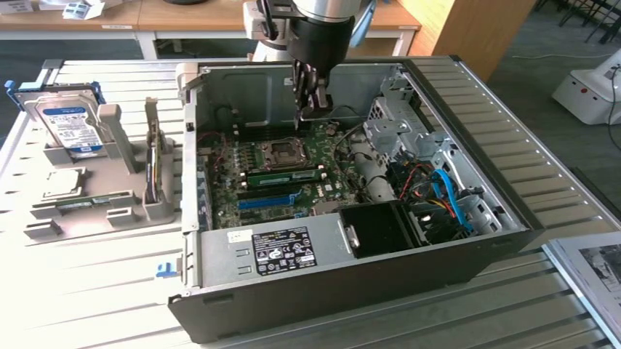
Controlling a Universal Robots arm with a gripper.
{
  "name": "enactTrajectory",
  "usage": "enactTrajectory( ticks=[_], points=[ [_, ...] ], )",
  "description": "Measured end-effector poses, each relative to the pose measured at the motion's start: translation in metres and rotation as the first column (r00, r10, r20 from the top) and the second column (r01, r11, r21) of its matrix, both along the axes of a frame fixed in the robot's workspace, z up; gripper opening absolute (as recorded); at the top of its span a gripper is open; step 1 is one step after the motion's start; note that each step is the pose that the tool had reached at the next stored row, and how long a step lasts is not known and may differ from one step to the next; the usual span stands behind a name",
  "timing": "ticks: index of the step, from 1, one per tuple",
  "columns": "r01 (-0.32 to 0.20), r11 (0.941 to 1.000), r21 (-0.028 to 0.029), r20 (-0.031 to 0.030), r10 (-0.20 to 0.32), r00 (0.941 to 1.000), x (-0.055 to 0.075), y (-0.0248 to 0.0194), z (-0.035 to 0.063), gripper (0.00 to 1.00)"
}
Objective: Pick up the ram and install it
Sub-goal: 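Press down the ram until it locks into place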
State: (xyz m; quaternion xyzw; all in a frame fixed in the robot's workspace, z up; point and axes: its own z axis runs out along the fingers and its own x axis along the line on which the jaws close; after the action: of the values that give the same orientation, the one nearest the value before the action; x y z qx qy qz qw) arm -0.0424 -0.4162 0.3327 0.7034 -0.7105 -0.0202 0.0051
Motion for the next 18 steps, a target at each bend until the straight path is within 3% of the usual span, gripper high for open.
enactTrajectory(
  ticks=[2,18],
  points=[
    [0.000,1.0000,0.0000,0.0000,0.000,1.0000,0.0000,0.0000,0.0000,0.10],
    [0.000,1.0000,-0.0001,-0.0001,0.000,1.0000,0.0030,0.0000,0.0001,0.10]
  ],
)
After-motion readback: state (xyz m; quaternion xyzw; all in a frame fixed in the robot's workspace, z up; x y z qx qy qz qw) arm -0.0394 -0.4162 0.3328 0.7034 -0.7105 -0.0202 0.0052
